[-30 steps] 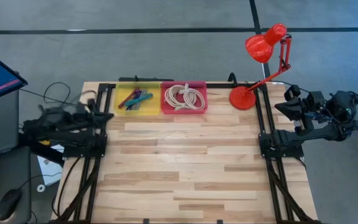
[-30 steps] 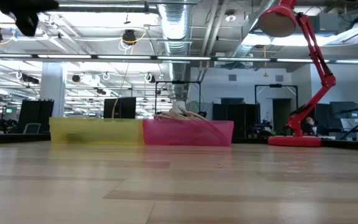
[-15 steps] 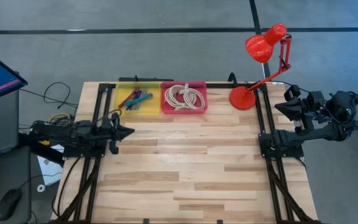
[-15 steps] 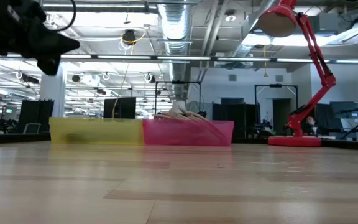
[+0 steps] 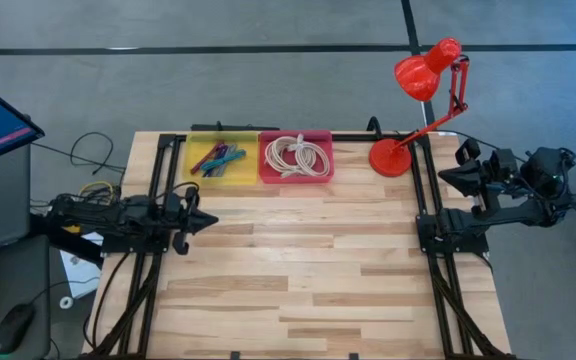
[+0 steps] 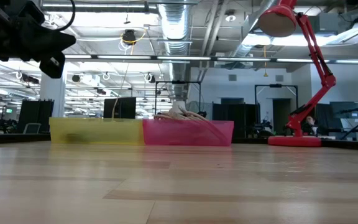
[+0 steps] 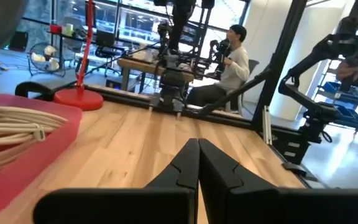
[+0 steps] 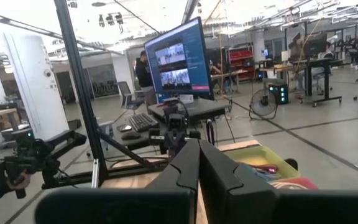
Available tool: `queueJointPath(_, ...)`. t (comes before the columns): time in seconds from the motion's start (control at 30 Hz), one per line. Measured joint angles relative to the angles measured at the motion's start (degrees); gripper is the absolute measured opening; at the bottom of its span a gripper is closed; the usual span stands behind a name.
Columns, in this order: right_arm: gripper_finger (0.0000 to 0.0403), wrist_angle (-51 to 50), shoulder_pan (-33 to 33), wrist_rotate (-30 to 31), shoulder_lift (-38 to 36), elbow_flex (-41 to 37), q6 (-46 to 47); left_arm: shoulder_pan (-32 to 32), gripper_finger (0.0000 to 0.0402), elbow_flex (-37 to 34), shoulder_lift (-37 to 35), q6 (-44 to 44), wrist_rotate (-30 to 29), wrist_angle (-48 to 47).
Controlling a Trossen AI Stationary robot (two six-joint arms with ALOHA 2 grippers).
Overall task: Pick & Place USB Port
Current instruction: Return to home position
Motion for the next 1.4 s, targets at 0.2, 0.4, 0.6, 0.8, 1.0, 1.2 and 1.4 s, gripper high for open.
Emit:
queueJointPath(0.2,0.0000,0.7,0.0,-0.2,0.0,0.0,-0.4,0.0,0.0005,0.0,0.0,-2.3,0.0,0.0)
queueJointPath(0.4,0.0000,1.7,0.0,-0.2,-6.0,-0.1,-3.0,0.0,0.0005,0.0,0.0,-3.1,0.0,0.0)
queueJointPath(0.6,0.0000,0.8,-0.3,-1.8,-8.0,-0.5,-4.3,0.0,0.0006,0.0,0.4,-3.3,0.0,0.1)
queueJointPath(0.8,0.0000,1.6,-0.2,-1.7,-8.3,-2.7,-5.6,0.0,0.0006,0.0,0.7,-3.3,0.0,-0.1)
queueJointPath(1.0,0.0000,4.3,-0.2,-1.7,-8.3,-8.4,-5.6,0.0,0.0006,0.0,0.9,-3.4,0.0,0.0)
queueJointPath(1.2,0.0000,11.1,-0.2,-1.7,-8.3,-15.3,-5.6,0.0,0.0006,0.0,0.9,-3.3,0.0,0.0)
queueJointPath(1.4,0.0000,18.3,-0.2,-1.6,-8.4,-22.3,-5.3,0.0,0.0006,0.0,0.9,-3.3,0.0,0.0)
